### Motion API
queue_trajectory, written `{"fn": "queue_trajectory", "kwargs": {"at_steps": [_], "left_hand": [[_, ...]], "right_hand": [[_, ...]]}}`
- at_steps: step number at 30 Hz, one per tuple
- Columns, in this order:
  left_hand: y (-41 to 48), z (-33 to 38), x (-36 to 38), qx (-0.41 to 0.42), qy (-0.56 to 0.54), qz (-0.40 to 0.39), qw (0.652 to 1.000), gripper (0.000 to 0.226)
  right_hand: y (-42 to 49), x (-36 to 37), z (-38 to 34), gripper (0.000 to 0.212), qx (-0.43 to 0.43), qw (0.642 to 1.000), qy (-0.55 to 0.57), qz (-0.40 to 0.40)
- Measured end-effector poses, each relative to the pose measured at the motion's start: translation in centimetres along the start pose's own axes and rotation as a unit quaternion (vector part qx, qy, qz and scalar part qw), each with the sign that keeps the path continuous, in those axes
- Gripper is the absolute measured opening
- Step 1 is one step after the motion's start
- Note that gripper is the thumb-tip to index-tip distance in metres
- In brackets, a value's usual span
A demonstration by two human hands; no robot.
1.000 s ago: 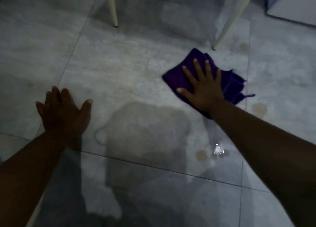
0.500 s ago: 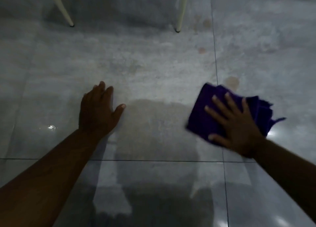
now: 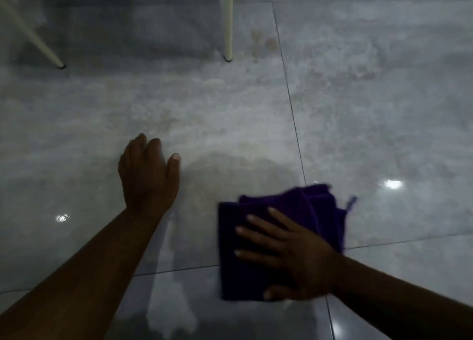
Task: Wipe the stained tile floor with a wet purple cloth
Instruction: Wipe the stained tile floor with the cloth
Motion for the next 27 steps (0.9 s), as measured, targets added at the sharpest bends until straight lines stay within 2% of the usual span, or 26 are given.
{"fn": "queue_trajectory", "kwargs": {"at_steps": [2,5,10,14,17,23,25,27], "left_hand": [[0.7,-0.2,0.4,0.017,0.031,-0.023,0.999,0.063],[2.0,0.1,1.3,0.051,0.055,-0.036,0.997,0.063],[5.3,1.5,4.5,0.050,0.107,-0.087,0.989,0.072],[5.2,2.0,5.2,0.041,0.138,-0.077,0.987,0.078],[5.2,2.0,4.9,0.041,0.128,-0.075,0.988,0.079],[5.2,2.2,4.8,0.030,0.128,-0.087,0.988,0.078],[5.2,2.2,4.7,0.031,0.131,-0.093,0.986,0.078],[5.3,2.3,4.8,0.034,0.135,-0.099,0.985,0.078]], "right_hand": [[-3.8,0.3,3.2,0.083,0.030,0.999,-0.014,-0.010],[-3.9,-0.2,10.6,0.084,0.122,0.991,-0.027,-0.050],[4.6,-1.5,21.9,0.085,0.273,0.960,-0.043,-0.044],[11.8,-2.5,26.4,0.087,0.341,0.939,-0.020,-0.047],[16.2,-3.2,26.7,0.086,0.327,0.943,-0.021,-0.054],[15.4,-3.2,27.0,0.082,0.163,0.984,-0.051,-0.047],[13.7,-3.1,29.5,0.082,0.185,0.981,-0.051,-0.038],[13.2,-3.3,32.2,0.085,0.246,0.968,-0.042,-0.040]]}}
Point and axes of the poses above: each hand's wrist, its own y-axis towards the middle knuckle, its own x-axis out of the palm, z = x × y, the point moved 4 cm from there along y, towards the middle knuckle, and after that the axes turned 11 degrees about -y, right-handed, at the moved point
